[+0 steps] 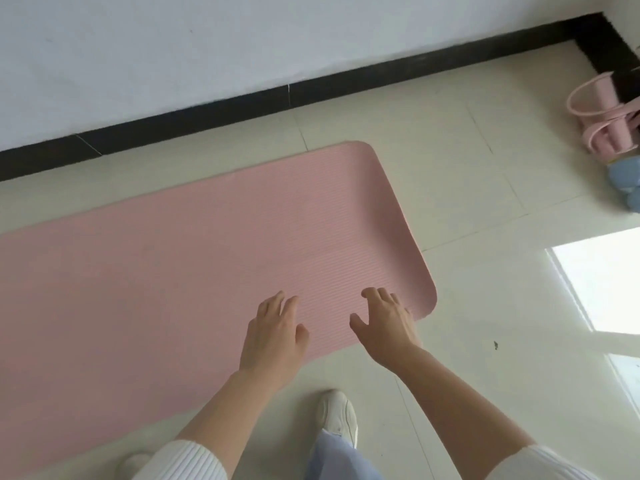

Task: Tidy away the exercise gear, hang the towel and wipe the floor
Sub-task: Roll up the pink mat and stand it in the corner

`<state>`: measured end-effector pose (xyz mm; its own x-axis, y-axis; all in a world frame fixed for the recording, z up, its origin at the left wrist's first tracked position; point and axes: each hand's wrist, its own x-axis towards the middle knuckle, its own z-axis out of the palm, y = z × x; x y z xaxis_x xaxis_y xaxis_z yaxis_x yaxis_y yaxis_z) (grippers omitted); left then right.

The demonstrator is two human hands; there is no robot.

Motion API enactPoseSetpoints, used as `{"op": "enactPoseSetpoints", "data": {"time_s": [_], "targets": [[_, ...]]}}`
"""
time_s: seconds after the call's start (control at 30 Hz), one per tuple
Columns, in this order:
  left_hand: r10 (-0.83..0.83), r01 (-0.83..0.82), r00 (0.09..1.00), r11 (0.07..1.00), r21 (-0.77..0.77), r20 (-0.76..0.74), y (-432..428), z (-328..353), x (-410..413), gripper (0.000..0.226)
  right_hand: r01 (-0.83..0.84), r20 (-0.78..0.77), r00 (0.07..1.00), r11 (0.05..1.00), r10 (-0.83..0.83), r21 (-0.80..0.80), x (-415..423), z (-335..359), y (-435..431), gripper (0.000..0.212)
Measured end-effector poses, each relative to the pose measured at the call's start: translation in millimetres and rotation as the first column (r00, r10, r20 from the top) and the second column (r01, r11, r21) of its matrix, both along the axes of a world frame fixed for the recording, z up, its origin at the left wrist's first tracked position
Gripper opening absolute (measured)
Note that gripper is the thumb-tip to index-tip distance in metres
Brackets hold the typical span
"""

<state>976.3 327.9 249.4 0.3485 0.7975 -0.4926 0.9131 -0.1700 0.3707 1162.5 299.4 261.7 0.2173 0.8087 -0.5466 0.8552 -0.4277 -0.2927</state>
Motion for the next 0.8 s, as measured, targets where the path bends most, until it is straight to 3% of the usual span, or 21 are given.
{"op": "enactPoseSetpoints", "data": {"time_s": [0.17,0.4,0.5,0.63,0.73,0.8], "targets": [[-0.155,0.153,0.987,0.988,-0.034,-0.048,19,-150,-18,0.054,-0.019,0.101,0.995,1.000,0.021,-0.021,-1,-129,-1,0.048],[-0.223,0.218,0.975,0.968,0.126,0.024,68,-296,2,0.058,-0.031,0.261,0.965,0.995,0.006,0.092,34,-269,20,0.057],[-0.307,0.302,0.951,0.944,0.136,0.021,80,-327,15,0.063,0.007,0.351,0.934,0.987,-0.063,0.159,66,-294,37,0.068],[-0.378,0.378,0.925,0.914,0.149,-0.029,97,-336,24,0.073,0.182,0.400,0.866,0.935,-0.299,0.305,113,-292,58,0.080],[-0.327,0.320,0.945,0.934,0.160,0.017,101,-331,31,0.074,0.366,0.318,0.822,0.867,-0.472,0.340,141,-285,71,0.085],[-0.306,0.298,0.952,0.940,0.166,0.023,105,-324,37,0.070,0.506,0.240,0.785,0.814,-0.572,0.285,150,-282,79,0.076]]}}
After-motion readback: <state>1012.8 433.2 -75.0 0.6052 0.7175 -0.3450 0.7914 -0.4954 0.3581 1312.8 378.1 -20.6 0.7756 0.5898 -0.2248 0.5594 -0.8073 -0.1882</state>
